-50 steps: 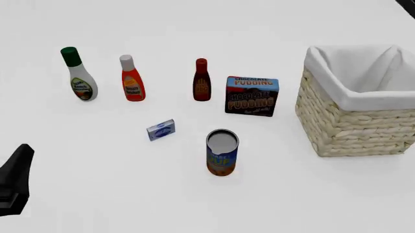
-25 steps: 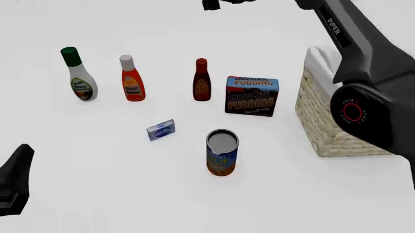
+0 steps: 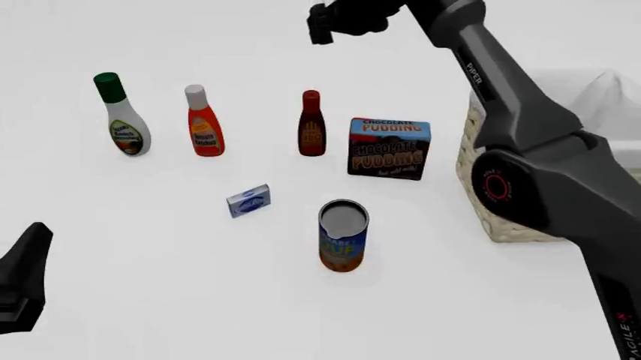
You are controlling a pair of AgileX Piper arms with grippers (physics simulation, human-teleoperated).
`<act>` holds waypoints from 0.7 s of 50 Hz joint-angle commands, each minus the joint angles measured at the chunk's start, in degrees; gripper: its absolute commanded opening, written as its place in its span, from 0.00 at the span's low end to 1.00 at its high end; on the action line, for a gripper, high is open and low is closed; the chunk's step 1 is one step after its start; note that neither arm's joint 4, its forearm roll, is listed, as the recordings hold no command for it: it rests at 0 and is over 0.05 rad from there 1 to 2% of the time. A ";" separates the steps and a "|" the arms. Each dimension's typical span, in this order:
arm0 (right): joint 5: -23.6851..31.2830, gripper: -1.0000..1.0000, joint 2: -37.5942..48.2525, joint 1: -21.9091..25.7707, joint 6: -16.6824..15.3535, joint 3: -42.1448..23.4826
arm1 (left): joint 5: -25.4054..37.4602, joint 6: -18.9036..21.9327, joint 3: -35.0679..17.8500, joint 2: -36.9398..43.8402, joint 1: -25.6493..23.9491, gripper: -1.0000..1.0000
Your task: Pick the bbq sauce and place it in the basket.
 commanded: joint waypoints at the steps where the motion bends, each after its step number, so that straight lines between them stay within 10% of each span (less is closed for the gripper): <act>1: -0.56 1.00 2.78 0.28 0.75 -0.83 | 0.00 0.00 0.00 0.00 0.00 1.00; 35: -2.33 1.00 6.70 2.10 1.31 -0.94 | 0.00 0.00 0.00 0.00 0.00 1.00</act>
